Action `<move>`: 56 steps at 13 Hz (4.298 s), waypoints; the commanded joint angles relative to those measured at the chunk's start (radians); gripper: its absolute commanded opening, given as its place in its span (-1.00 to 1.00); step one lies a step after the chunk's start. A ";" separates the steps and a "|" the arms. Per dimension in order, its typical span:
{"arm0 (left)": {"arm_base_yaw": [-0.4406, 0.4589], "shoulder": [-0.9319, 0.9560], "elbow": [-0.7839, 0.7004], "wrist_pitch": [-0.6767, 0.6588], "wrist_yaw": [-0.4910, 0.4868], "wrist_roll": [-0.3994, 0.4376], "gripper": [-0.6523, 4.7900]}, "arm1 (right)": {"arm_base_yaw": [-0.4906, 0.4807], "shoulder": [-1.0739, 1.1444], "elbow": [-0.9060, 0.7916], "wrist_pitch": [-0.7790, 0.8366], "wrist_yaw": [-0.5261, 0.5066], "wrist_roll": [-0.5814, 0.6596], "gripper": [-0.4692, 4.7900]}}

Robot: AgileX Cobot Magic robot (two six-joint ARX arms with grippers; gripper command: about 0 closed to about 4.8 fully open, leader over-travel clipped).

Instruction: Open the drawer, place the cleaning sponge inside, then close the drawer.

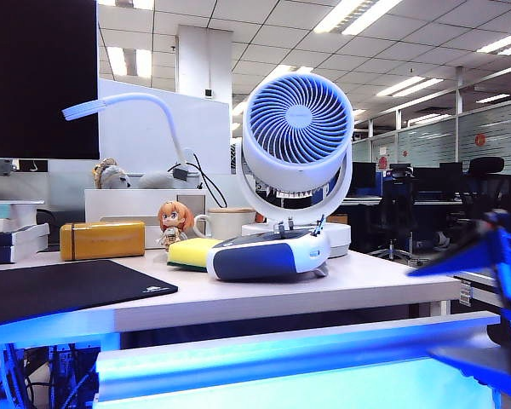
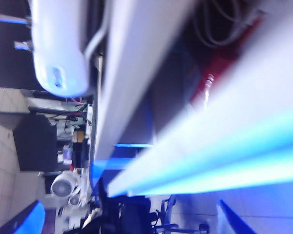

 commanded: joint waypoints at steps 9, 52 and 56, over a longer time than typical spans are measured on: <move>0.001 -0.002 0.005 0.010 0.006 0.000 -0.78 | -0.099 -0.239 -0.021 0.016 0.006 0.155 -0.84; 0.002 -0.002 0.005 0.021 0.009 0.000 -0.78 | 0.252 -0.422 0.599 -1.636 0.681 -1.040 -0.84; 0.002 -0.002 0.005 0.021 0.009 0.000 -0.78 | 0.262 -0.467 0.677 -1.655 0.663 -1.043 -0.84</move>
